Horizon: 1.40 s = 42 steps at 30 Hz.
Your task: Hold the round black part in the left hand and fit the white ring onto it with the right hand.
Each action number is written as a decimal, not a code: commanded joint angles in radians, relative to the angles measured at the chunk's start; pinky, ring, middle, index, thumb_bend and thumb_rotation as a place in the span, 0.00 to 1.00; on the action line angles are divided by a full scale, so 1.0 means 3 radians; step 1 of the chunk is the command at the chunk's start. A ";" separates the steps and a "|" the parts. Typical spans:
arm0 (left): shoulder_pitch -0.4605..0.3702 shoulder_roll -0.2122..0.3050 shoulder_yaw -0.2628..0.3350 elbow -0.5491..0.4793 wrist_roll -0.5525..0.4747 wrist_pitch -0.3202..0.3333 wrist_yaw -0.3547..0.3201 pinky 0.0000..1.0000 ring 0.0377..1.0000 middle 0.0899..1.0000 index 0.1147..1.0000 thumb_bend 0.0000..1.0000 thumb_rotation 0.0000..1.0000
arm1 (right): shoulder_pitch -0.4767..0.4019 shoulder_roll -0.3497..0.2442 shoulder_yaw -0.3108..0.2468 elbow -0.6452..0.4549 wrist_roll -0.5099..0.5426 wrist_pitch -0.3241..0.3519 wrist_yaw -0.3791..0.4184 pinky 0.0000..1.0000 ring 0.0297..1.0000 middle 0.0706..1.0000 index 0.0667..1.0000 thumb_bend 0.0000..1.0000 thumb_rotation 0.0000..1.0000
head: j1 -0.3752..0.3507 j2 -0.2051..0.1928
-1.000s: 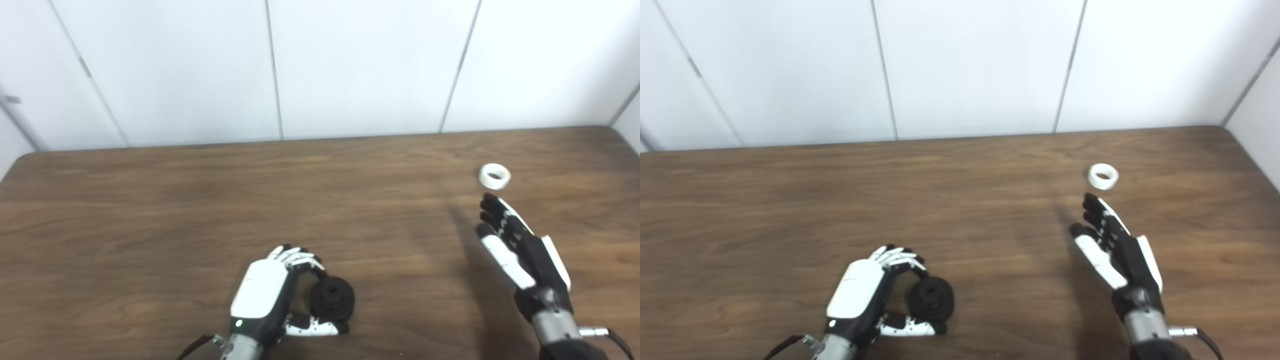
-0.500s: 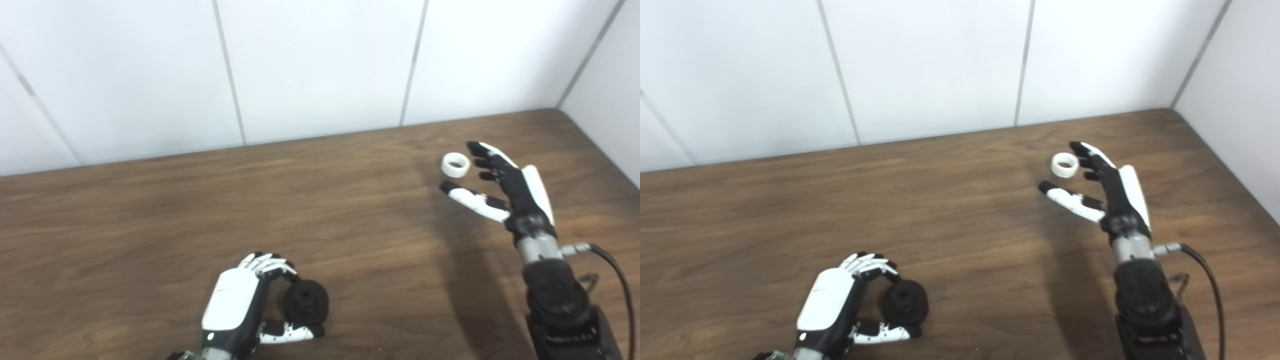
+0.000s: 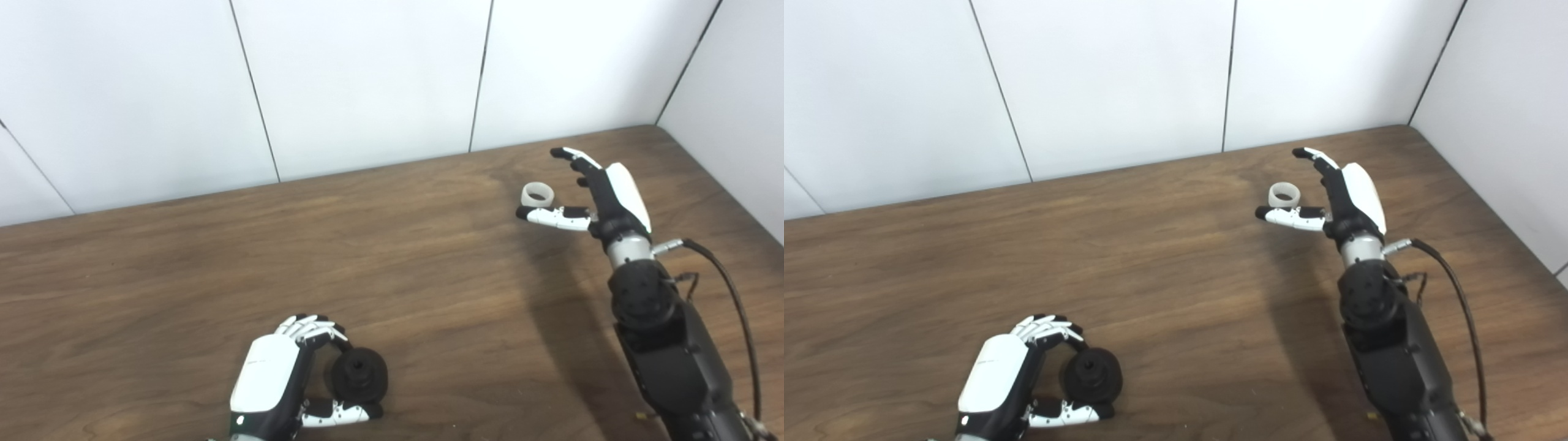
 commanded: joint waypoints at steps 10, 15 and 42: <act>0.0203 0.0152 0.0059 -0.0029 -0.0032 0.0072 -0.0324 0.88 0.78 0.70 0.42 0.52 0.05 | -0.0554 -0.0390 0.0356 0.0550 -0.0385 0.0102 0.0159 0.90 0.94 0.93 0.82 0.77 0.32 | -0.0115 0.0016; 0.0221 0.0154 0.0089 -0.0062 -0.0053 0.0074 -0.0373 0.88 0.78 0.70 0.42 0.52 0.05 | -0.0723 -0.0459 0.0450 0.0770 -0.0401 0.0209 0.0268 0.99 0.99 0.96 0.79 0.78 0.32 | -0.0129 0.0022; 0.0255 0.0119 0.0113 -0.0140 -0.0044 0.0105 -0.0443 0.89 0.79 0.70 0.42 0.52 0.05 | -0.1014 -0.0574 0.0514 0.1223 -0.0762 0.0264 0.0666 1.00 1.00 1.00 0.67 0.79 0.31 | -0.0099 0.0057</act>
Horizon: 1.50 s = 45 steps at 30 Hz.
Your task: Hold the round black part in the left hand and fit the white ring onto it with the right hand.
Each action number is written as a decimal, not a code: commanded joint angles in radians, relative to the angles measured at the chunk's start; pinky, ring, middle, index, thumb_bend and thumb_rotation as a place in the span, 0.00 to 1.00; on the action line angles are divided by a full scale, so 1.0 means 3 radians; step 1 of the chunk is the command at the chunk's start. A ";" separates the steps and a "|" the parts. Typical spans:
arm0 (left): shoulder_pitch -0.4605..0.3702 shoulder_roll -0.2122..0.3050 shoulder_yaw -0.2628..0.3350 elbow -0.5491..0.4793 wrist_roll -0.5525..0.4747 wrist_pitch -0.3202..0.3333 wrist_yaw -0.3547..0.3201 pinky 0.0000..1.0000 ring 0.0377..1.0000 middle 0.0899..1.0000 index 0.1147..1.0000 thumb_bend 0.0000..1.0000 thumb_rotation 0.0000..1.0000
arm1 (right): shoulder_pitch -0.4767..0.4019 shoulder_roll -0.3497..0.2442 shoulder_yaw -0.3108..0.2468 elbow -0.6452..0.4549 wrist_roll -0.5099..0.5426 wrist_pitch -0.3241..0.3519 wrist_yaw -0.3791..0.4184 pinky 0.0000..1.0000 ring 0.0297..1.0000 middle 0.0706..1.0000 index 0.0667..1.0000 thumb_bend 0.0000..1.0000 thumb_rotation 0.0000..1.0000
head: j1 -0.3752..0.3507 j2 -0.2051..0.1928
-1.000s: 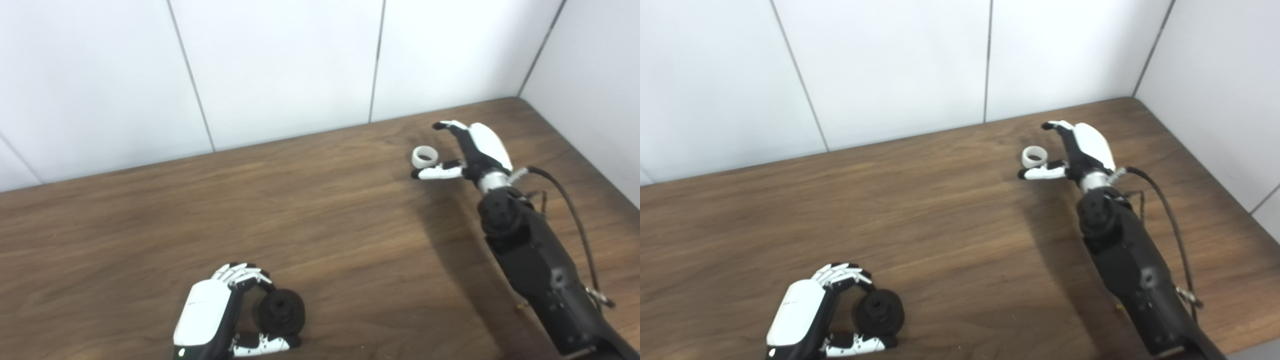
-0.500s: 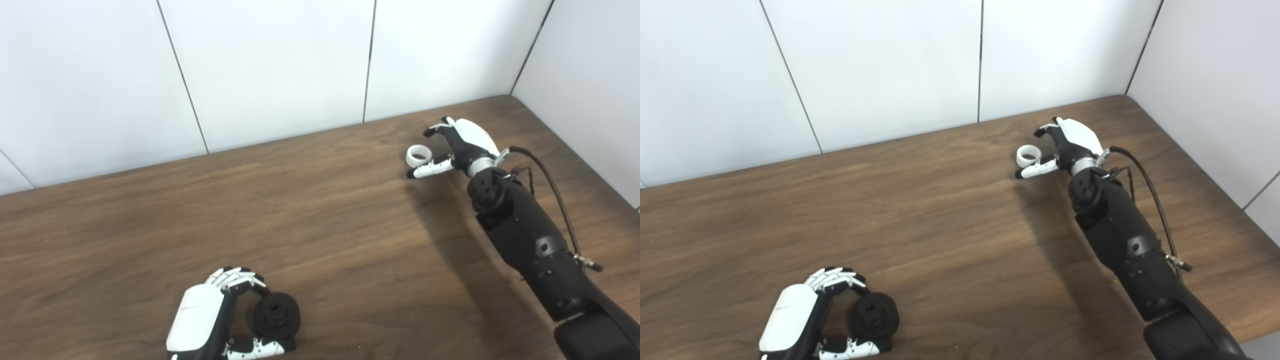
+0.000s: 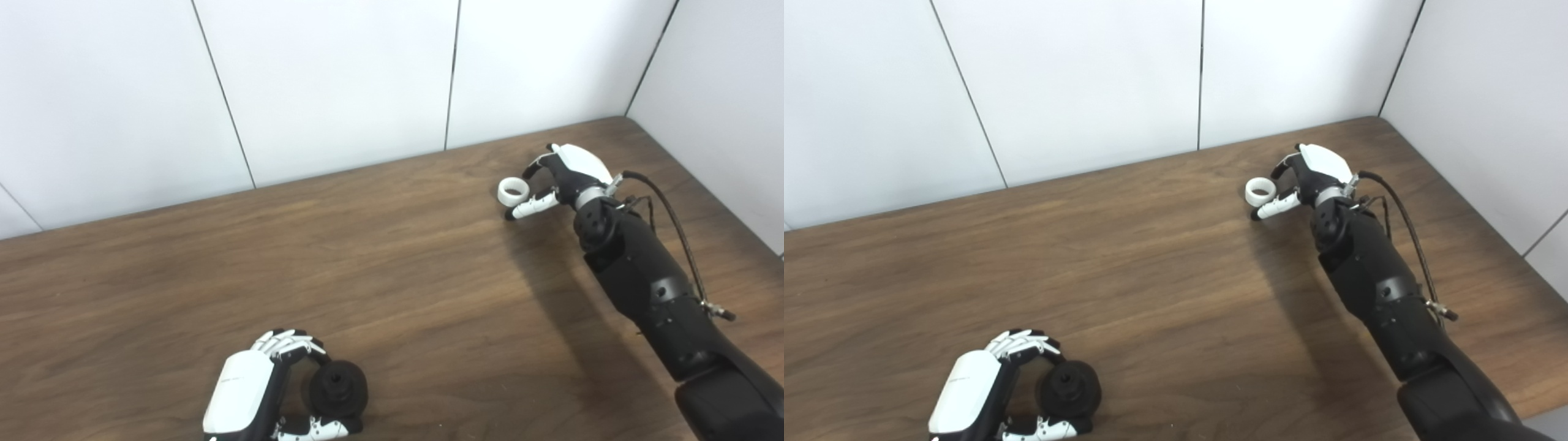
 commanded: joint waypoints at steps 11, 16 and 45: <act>0.0143 0.0044 -0.0007 0.0059 0.0026 0.0127 -0.0205 0.87 0.78 0.70 0.42 0.52 0.05 | -0.0262 -0.0050 -0.0003 0.0029 -0.0053 0.0010 -0.0002 1.00 1.00 1.00 0.67 0.79 0.30 | 0.0015 0.0015; 0.0152 0.0032 -0.0010 0.0052 0.0035 0.0133 -0.0206 0.88 0.78 0.70 0.42 0.52 0.05 | -0.0285 -0.0037 0.0009 0.0049 -0.0066 0.0011 0.0006 1.00 1.00 1.00 0.67 0.79 0.30 | 0.0026 0.0019; 0.0189 0.0013 0.0011 0.0006 0.0064 0.0141 -0.0246 0.88 0.79 0.70 0.42 0.52 0.05 | -0.0313 -0.0105 0.0124 0.0102 0.0042 -0.0016 0.0007 1.00 1.00 0.95 0.59 0.74 0.28 | 0.0062 0.0081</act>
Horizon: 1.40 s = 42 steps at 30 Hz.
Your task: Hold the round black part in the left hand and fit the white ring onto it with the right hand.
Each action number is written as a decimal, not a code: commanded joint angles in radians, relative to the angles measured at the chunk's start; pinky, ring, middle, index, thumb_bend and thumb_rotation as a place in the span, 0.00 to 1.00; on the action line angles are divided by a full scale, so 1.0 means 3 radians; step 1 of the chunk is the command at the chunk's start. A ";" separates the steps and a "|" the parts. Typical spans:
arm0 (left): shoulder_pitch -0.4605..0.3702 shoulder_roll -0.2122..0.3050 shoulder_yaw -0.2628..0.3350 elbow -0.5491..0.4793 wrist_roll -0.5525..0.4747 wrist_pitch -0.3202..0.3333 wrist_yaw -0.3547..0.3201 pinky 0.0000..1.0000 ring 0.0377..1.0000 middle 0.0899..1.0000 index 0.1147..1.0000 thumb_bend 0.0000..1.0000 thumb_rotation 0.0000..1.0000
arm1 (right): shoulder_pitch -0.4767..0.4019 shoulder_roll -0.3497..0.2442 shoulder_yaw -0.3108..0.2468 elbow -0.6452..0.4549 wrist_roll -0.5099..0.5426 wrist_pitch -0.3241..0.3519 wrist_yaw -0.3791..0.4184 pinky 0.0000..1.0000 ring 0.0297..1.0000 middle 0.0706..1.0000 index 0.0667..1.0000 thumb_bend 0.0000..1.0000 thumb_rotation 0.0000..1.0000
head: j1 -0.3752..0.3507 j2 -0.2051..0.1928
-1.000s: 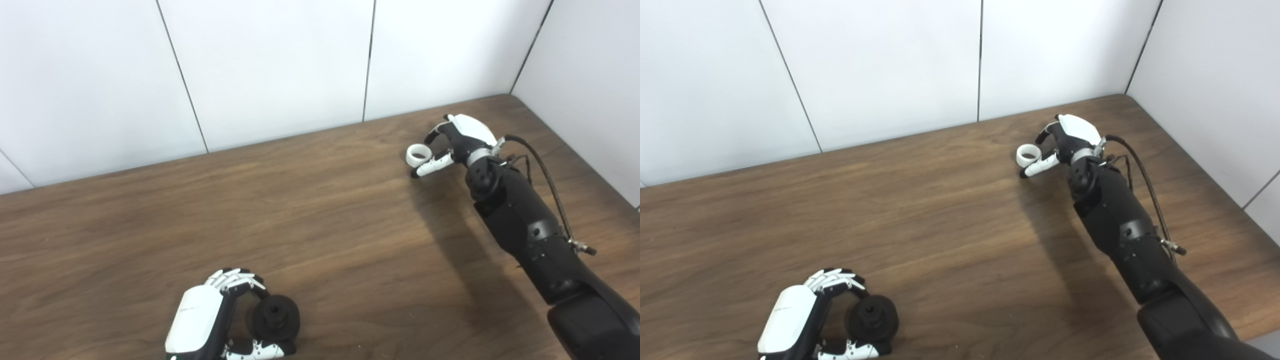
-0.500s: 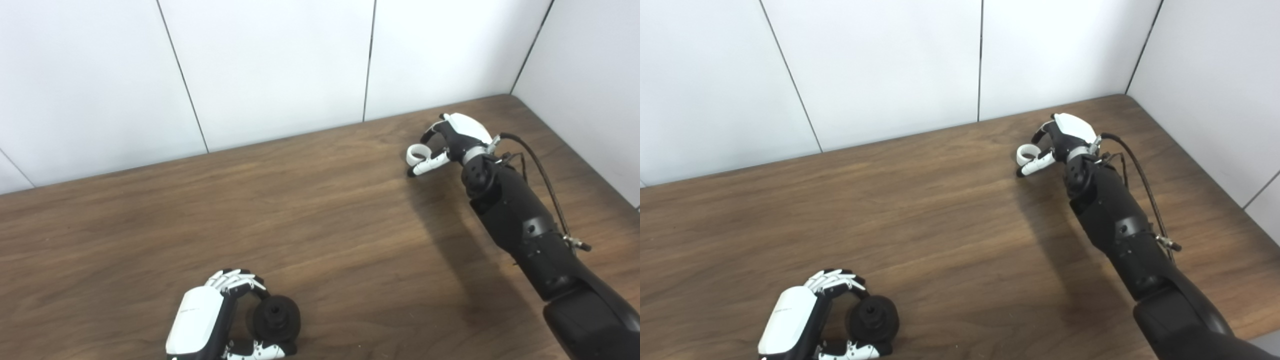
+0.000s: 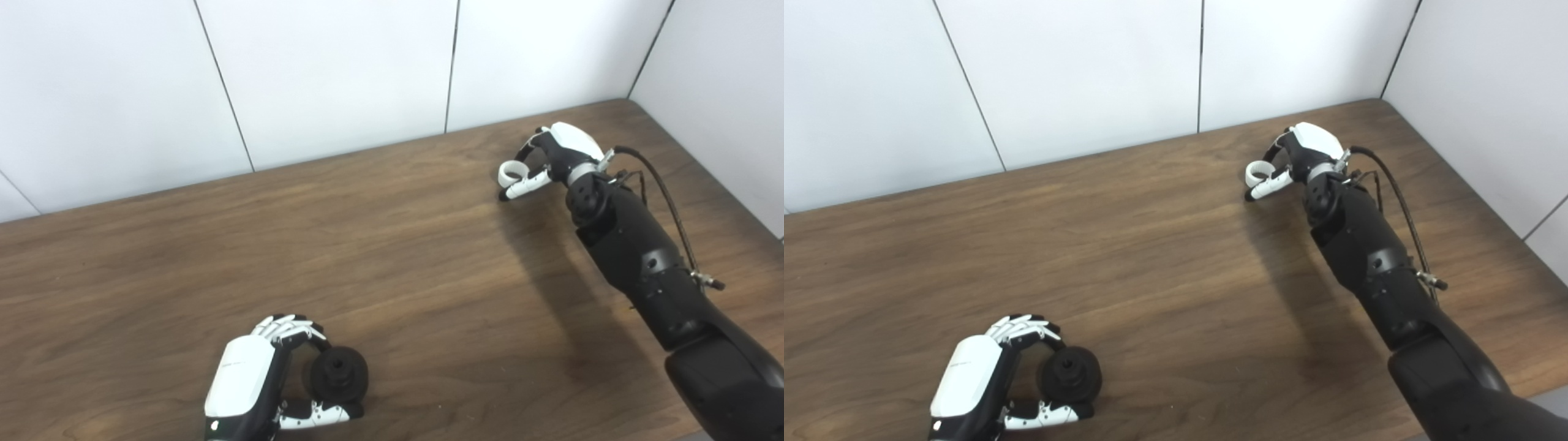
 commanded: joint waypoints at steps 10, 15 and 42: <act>0.0148 0.0048 -0.0010 0.0048 -0.0008 0.0122 -0.0211 0.88 0.78 0.70 0.42 0.52 0.05 | -0.0100 -0.0100 -0.0014 -0.0086 0.0078 -0.0125 -0.0216 0.95 0.96 0.87 0.45 0.53 0.14 | 0.0006 0.0026; 0.0152 0.0037 -0.0016 0.0022 0.0024 0.0144 -0.0230 0.88 0.78 0.70 0.42 0.52 0.05 | -0.0077 -0.0098 -0.0003 -0.0102 0.0109 -0.0134 -0.0267 0.94 0.96 0.85 0.45 0.52 0.13 | 0.0018 0.0033; 0.0135 -0.0116 -0.0088 0.0046 0.0162 0.0205 -0.0232 0.88 0.80 0.70 0.42 0.52 0.05 | 0.0107 -0.0290 0.0323 -0.1395 0.0045 -0.0154 0.0519 0.96 0.95 0.84 0.45 0.52 0.14 | 0.0358 0.0082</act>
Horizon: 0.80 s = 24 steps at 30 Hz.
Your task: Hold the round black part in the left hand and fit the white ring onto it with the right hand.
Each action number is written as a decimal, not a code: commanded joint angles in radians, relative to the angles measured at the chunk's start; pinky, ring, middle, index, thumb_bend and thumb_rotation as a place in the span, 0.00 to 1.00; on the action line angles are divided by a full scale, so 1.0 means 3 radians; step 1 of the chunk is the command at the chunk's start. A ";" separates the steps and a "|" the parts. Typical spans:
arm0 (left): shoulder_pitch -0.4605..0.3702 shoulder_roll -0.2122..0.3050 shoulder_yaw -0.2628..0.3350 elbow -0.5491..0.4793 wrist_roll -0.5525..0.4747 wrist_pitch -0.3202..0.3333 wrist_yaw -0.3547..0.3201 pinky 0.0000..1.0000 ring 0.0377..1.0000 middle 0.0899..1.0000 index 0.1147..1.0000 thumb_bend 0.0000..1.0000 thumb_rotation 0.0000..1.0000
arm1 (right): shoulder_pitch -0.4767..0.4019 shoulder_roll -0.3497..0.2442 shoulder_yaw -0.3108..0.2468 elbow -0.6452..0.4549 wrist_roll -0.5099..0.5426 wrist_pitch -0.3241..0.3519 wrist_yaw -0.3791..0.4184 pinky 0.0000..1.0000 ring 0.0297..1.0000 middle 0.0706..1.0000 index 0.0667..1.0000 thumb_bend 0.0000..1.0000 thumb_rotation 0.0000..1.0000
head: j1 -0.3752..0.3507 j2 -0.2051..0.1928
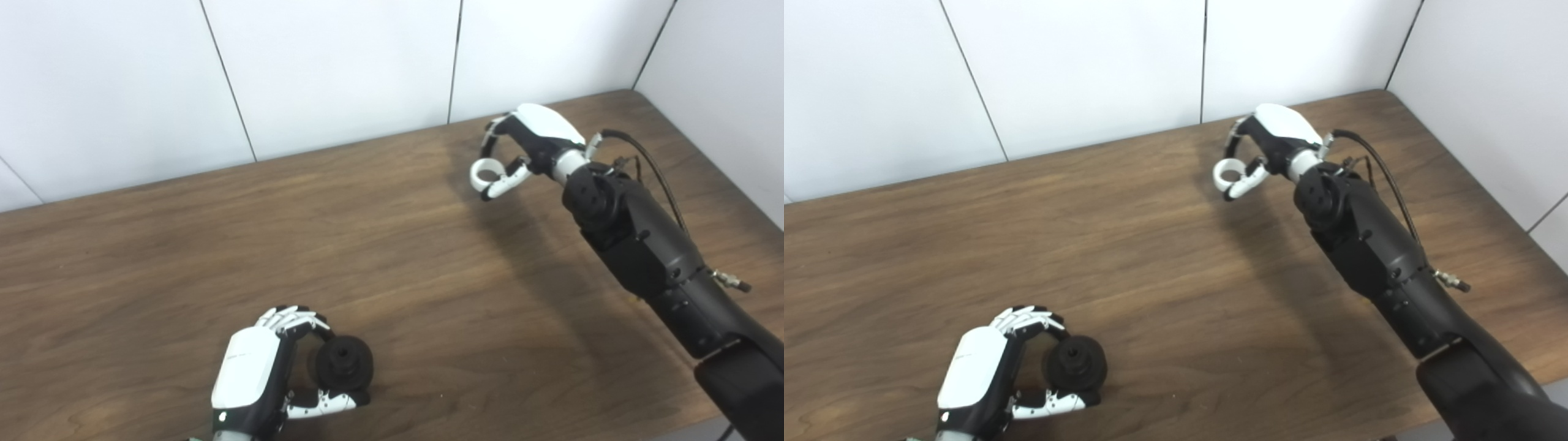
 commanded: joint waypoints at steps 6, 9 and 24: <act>0.0081 -0.0029 -0.0095 0.0057 0.0070 0.0154 -0.0242 0.89 0.80 0.71 0.42 0.52 0.05 | -0.0103 -0.0074 0.0072 -0.0588 -0.0131 0.0102 0.0377 0.97 0.95 0.84 0.45 0.52 0.14 | 0.0162 0.0029; 0.0067 -0.0051 -0.0116 0.0061 0.0105 0.0170 -0.0241 0.90 0.80 0.70 0.42 0.52 0.05 | -0.0080 -0.0059 0.0101 -0.0819 -0.0168 0.0157 0.0596 0.98 0.95 0.84 0.45 0.52 0.14 | 0.0226 0.0042; 0.0044 -0.0099 -0.0210 0.0061 0.0188 0.0275 -0.0291 0.91 0.81 0.72 0.42 0.52 0.05 | 0.0311 0.0353 0.0242 -0.1732 -0.0325 0.0097 0.1261 1.00 0.96 0.85 0.45 0.52 0.14 | 0.0407 0.0106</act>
